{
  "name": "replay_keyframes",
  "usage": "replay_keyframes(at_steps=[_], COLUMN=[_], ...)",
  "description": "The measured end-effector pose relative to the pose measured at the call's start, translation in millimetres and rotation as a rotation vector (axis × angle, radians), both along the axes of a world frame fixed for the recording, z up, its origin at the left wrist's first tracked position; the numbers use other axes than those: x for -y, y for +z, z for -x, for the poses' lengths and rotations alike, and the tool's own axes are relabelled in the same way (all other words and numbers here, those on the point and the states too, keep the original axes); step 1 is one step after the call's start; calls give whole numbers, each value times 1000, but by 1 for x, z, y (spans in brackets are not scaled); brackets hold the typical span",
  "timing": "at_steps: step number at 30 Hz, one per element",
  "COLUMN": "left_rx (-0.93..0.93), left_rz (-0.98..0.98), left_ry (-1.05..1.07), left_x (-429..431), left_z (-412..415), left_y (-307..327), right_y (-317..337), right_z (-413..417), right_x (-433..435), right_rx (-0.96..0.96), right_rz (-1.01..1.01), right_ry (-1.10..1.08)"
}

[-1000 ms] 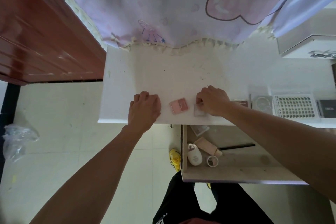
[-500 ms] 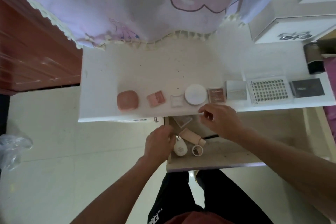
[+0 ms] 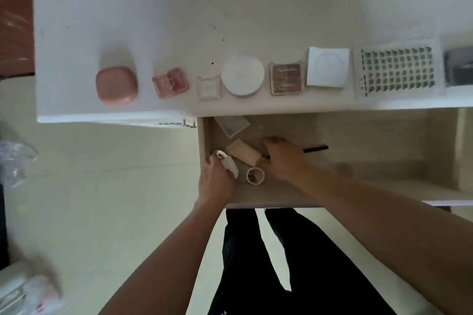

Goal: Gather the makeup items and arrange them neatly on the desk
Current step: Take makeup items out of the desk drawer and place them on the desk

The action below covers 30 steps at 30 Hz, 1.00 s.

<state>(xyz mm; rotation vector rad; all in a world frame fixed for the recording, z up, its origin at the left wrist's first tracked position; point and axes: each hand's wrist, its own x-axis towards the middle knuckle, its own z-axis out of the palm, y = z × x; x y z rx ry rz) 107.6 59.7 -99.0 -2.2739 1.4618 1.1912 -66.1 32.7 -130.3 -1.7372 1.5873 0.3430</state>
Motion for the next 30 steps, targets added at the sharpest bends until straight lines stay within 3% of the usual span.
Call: replay_keyframes(at_steps=[5,11,16,21,30], left_rx=[38,69,131,32,-242], left_rz=[38,22,-18,-49,323], left_ry=[-36,-115,-165,-136,113], left_x=[1,4,1,7,3], left_z=[4,10,18,25,-1], left_y=[-8,-29,-45,-39,61], right_y=[-25,-30,-26,-5,77], right_z=[-22,19,65,90,82], right_x=[-4,-8,-12,-15,-19], right_rx=[14,-31,30,130,196], right_rz=[-23,-11,-100,-94,-52], right_ry=[39,8,-107,-239,-225])
